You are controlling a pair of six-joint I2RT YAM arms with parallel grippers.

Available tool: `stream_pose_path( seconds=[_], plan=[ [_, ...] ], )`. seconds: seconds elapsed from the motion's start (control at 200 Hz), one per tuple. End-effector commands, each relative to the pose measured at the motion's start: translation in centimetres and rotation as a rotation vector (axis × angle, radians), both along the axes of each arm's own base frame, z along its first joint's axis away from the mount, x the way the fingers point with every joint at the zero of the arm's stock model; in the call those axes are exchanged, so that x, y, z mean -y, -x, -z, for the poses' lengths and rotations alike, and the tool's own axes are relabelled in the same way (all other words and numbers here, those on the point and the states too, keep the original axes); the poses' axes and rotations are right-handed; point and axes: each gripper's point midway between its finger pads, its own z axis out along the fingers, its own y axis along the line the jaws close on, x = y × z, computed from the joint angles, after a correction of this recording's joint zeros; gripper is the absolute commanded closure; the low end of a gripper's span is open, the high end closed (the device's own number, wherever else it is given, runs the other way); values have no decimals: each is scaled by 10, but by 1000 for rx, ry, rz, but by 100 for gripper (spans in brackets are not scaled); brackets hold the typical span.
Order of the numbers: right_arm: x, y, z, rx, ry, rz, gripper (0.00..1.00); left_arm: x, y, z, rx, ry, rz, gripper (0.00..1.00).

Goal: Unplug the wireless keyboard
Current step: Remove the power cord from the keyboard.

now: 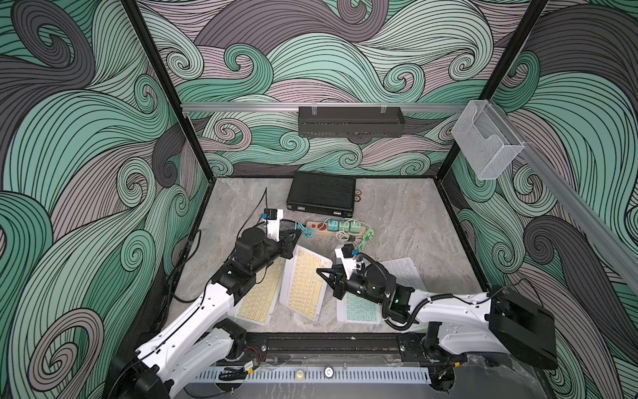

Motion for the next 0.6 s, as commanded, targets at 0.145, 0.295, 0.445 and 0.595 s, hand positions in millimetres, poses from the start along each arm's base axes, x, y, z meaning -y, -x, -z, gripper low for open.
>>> stream_pose_path(
  seconds=[0.145, 0.295, 0.445, 0.595],
  plan=[
    [-4, 2, -27, 42, -70, -6, 100, -5, -1, -23, 29, 2, -34, 100],
    [3, 1, -24, 58, -37, 15, 100, -5, -4, -19, 28, -28, -31, 100],
    [11, -1, -15, 60, 5, 46, 100, -6, -11, -9, 49, -149, -59, 100],
    [17, 2, -8, 65, 21, 46, 100, -7, -16, -3, 55, -222, -94, 100]
  ],
)
